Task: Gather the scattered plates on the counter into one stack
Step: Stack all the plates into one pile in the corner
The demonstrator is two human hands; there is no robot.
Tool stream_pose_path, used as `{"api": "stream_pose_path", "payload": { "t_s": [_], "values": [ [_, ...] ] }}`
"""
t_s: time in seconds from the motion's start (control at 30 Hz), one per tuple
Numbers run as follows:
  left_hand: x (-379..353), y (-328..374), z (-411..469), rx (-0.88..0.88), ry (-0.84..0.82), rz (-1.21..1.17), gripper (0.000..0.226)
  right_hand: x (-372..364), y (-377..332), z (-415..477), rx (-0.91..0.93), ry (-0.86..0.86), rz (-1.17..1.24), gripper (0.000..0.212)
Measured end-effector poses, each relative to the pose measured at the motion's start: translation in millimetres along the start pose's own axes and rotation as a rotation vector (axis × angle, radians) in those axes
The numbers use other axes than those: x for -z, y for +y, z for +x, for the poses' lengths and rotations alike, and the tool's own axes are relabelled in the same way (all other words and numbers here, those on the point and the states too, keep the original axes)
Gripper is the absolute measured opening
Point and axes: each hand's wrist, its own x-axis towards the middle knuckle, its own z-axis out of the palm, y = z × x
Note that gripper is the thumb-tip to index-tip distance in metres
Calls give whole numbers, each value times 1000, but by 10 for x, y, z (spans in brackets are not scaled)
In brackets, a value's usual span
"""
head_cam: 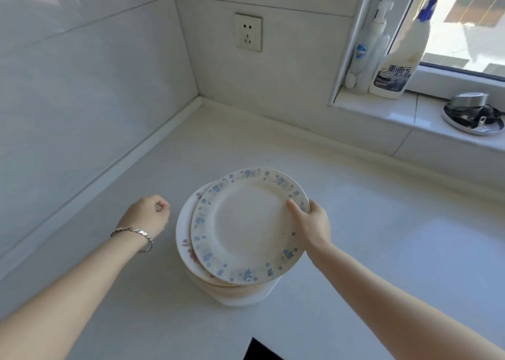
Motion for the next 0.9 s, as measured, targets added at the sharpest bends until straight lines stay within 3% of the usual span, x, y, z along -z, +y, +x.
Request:
{"api": "stream_pose_path", "payload": {
  "t_s": [0.2,0.4,0.57,0.77,0.9],
  "values": [
    [-3,-68,101,2,-3,-9,16,-248,82,10,5,55,-52,36],
    [-30,-97,92,1,-1,-6,16,-394,140,-72,-35,34,48,23],
    [13,-51,37,-25,33,32,16,-373,152,-43,-26,-11,-62,31],
    [-81,570,-148,-248,82,64,22,97,59,110,15,-78,-228,31],
    [-476,1209,-353,-441,-95,60,18,711,188,180,-82,-209,-517,12]
  ]
}}
